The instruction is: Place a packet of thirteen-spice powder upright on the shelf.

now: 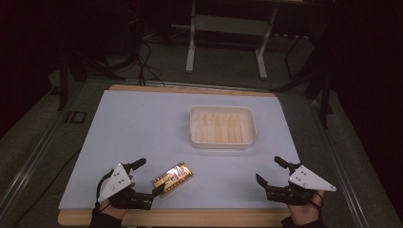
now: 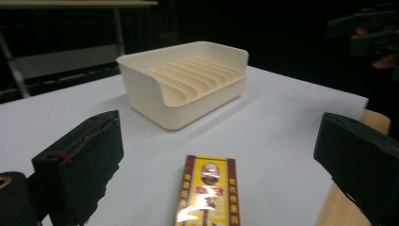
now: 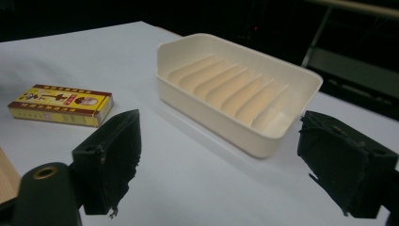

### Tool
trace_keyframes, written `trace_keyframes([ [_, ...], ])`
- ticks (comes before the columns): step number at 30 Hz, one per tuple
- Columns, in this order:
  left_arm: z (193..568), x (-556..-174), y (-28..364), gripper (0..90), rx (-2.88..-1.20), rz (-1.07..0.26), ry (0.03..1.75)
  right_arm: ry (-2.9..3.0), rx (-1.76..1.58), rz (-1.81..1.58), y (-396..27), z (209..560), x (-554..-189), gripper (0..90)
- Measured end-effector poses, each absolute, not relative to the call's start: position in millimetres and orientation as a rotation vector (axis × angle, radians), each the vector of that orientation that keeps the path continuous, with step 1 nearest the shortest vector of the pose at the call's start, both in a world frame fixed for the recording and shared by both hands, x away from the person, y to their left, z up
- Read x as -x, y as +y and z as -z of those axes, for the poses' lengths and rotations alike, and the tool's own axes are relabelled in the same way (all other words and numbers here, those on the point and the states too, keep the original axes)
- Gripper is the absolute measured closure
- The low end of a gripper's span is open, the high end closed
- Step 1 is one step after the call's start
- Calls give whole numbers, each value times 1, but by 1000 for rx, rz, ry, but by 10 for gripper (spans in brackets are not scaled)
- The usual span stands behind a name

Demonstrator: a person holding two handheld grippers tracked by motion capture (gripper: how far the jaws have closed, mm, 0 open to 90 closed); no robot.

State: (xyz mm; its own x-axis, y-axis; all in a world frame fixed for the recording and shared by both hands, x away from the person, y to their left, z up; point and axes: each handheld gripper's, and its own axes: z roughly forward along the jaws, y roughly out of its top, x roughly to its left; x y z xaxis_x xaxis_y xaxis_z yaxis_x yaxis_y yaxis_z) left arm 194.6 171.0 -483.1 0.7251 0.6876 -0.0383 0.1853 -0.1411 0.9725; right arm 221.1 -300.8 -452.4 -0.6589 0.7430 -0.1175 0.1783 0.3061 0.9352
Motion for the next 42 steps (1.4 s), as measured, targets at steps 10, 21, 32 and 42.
trace_keyframes([
  [10, 478, -193, 170, 13, -1692, -415, 745, 1955, -731, -1387, -301, 445, -213, 156],
  [21, 468, -192, 168, 14, -1653, -407, 799, 1985, -724, -1398, -300, 444, -214, 156],
  [32, 455, -205, 164, 14, -1777, -321, 829, 1997, -718, -1419, -299, 445, -215, 156],
  [42, 446, -221, 143, 14, -1928, -375, 850, 2024, -728, -1430, -297, 447, -217, 147],
])
